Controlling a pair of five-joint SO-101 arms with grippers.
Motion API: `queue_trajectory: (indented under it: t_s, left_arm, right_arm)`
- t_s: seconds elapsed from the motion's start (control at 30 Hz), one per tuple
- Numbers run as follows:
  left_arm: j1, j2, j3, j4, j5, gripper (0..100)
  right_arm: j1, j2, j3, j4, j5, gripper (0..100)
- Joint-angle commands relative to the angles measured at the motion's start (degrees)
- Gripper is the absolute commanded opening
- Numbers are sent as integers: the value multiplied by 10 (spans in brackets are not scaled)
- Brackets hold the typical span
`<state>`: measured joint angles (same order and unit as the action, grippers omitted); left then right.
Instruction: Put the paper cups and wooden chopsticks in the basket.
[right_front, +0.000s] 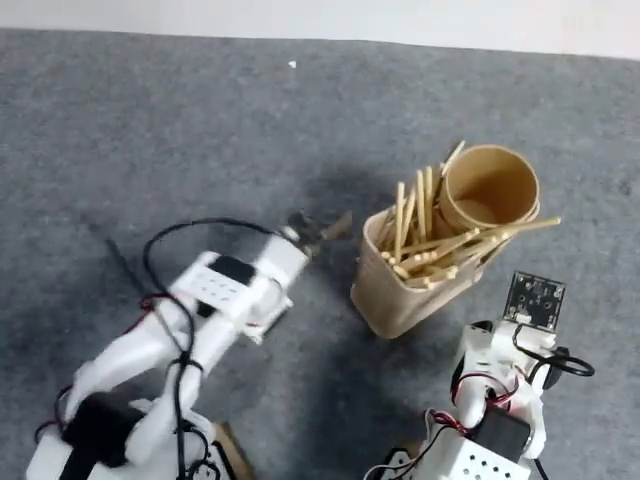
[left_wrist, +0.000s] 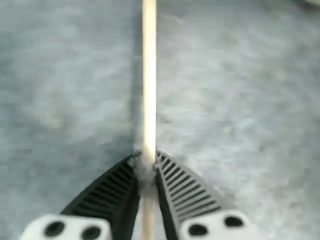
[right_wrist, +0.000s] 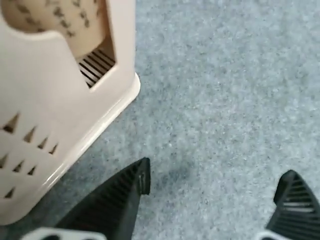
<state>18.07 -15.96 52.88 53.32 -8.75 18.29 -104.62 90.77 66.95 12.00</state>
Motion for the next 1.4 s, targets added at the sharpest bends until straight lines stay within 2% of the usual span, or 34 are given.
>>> queue_trajectory:
  t_s: [0.0,0.33,0.67,0.8,0.93,1.13,1.37]
  left_arm:
    - [-14,-107,-13,-2,5,5]
    - [9,-452,-115,-2,7,5]
    - [160,-478,-291,-2,7,5]
    - [185,-435,-372,-4,8,5]
    - [185,-318,-485,-19,40,5]
    - [189,-134,-659,-19,43,5]
    - [194,-52,-771,-18,42,5]
  right_arm:
    - [6,-4,-4,-11,5,378]
    - [6,-4,-3,-11,5,378]
    - [6,-4,-2,-11,5,378]
    - [6,-4,-2,-11,5,378]
    - [6,-4,-2,-11,5,378]
    - [6,-4,-2,-11,5,378]
    - [5,-4,-2,-11,5,378]
